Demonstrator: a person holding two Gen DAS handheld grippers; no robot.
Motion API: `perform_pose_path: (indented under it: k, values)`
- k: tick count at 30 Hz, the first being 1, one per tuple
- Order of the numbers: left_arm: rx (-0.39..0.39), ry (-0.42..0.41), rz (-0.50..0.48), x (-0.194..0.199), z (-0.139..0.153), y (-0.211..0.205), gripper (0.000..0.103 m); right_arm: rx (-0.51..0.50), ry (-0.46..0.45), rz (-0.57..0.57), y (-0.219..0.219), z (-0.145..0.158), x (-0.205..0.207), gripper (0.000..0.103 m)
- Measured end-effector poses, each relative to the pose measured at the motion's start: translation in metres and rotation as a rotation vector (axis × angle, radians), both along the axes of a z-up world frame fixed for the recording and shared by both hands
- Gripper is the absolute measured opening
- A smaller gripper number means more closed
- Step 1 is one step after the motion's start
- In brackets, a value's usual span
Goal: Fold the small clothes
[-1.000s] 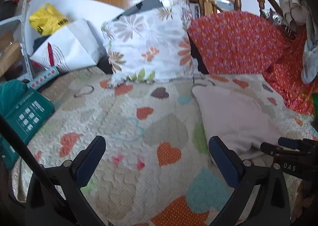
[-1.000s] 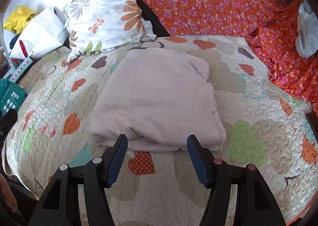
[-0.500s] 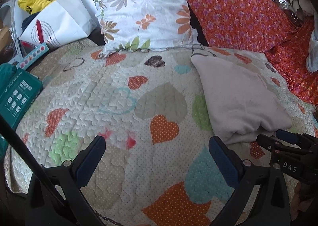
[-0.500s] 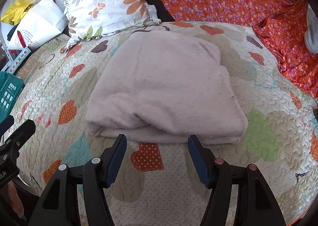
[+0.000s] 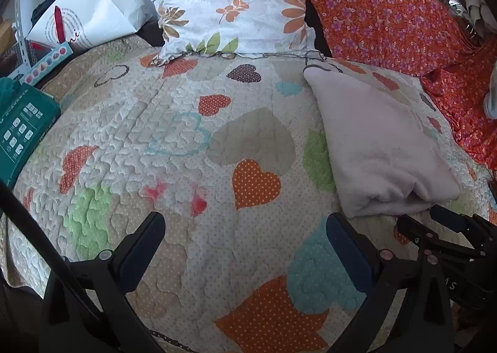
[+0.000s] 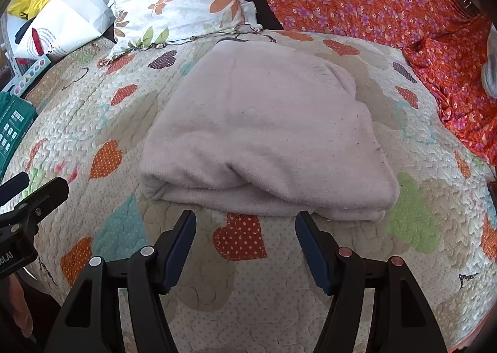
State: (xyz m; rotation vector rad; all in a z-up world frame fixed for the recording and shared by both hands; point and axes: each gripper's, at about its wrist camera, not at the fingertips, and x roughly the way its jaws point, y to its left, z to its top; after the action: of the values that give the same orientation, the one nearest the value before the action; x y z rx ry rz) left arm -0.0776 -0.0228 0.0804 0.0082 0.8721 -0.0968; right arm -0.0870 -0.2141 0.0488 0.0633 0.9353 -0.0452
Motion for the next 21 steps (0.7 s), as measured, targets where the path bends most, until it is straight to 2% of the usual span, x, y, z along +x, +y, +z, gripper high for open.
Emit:
perform_pose_path:
  k: [21]
  values:
    - [-0.014,0.069,0.028,0.0069,-0.009,0.0055,0.103,-0.017,0.002,0.006,0.0007,-0.0015,0.0006,0.072]
